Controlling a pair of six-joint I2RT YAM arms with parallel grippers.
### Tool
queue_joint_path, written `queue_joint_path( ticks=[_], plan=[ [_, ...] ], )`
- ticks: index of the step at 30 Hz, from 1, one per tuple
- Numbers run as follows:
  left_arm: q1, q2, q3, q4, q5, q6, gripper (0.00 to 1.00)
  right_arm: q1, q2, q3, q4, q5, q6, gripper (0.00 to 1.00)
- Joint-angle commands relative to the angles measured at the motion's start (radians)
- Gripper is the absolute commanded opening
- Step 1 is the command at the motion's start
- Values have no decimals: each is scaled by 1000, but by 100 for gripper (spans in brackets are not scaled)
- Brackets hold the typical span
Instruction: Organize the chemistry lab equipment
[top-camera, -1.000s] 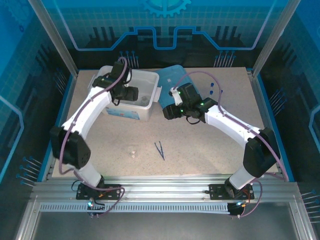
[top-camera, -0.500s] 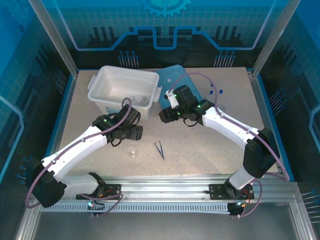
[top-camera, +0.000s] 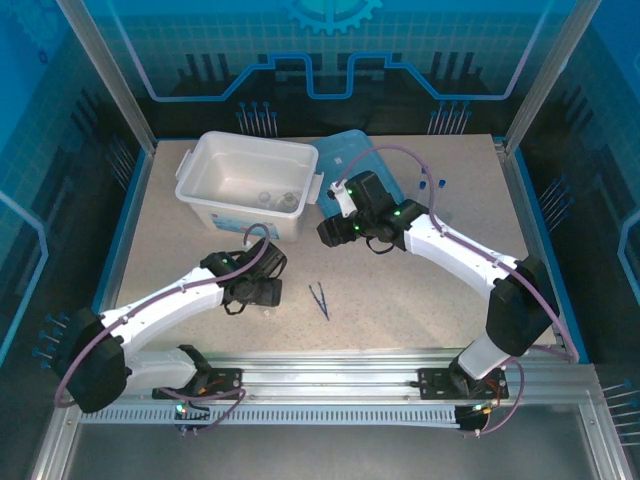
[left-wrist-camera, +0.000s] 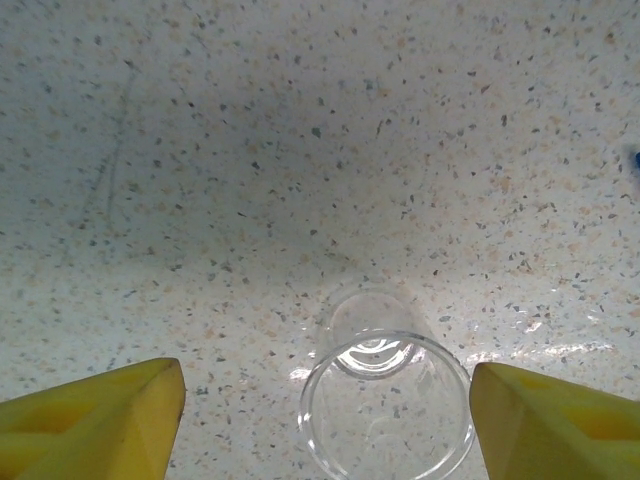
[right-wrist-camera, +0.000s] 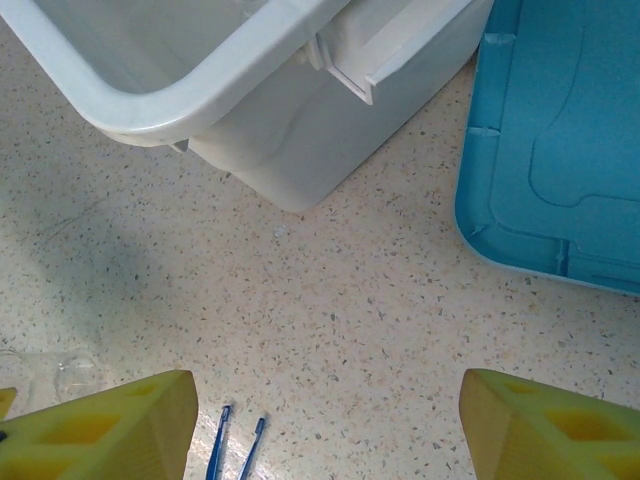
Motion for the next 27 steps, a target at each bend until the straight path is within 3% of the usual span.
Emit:
queue_joint_path(
  ticks=[1,11,27],
  plan=[
    [-9,20,-21,50,45,-28,75,14,-28,-14,-8,16,-5,71],
    [-21,64,-45,85,72,-53,70,12,-31,-28,-1,21,-4,71],
    [-79,106,-30,27,26,-107,60,10,-24,-46,12,17,-2,70]
  ],
)
